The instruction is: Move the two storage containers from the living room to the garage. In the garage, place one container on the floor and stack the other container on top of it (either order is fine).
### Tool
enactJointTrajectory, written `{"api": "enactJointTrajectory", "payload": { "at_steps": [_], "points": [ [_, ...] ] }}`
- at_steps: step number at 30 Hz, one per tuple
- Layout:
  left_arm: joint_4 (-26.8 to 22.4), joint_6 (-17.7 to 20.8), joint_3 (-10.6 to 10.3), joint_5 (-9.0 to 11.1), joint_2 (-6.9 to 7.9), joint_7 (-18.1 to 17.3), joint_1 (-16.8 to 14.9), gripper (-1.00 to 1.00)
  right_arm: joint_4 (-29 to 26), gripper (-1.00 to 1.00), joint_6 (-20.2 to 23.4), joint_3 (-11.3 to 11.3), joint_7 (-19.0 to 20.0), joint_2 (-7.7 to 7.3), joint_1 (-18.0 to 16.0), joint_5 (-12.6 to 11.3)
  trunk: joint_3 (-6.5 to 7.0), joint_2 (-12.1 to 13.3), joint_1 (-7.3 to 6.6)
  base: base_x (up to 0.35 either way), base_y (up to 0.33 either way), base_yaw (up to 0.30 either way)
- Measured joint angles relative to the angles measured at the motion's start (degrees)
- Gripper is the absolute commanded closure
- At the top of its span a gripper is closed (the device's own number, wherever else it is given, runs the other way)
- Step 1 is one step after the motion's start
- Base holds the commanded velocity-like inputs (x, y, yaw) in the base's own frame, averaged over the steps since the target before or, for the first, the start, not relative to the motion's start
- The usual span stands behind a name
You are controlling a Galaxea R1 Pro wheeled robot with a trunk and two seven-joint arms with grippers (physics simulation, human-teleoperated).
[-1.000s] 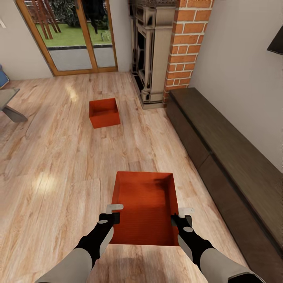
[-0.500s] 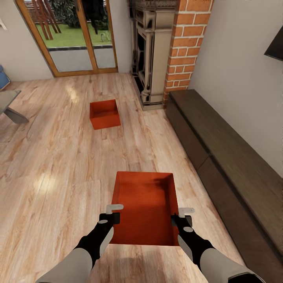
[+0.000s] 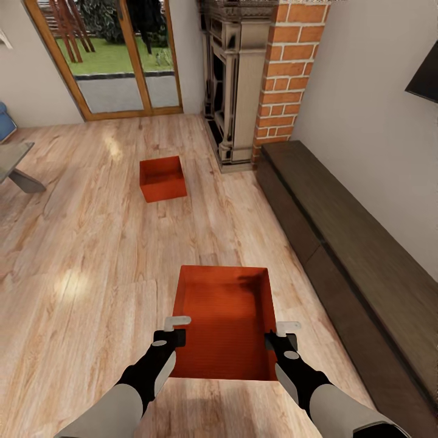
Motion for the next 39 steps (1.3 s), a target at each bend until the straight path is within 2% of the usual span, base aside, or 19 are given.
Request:
{"api": "enactJointTrajectory", "payload": {
  "at_steps": [39],
  "points": [
    [0.04, -0.07, -0.07, 0.13, 0.05, -0.01, -0.01, 1.00, -0.01, 1.00, -0.01, 0.07, -0.06, 0.03, 0.00, -0.02, 7.00, 15.65, -8.57, 0.000, 0.000, 0.000]
  ]
}}
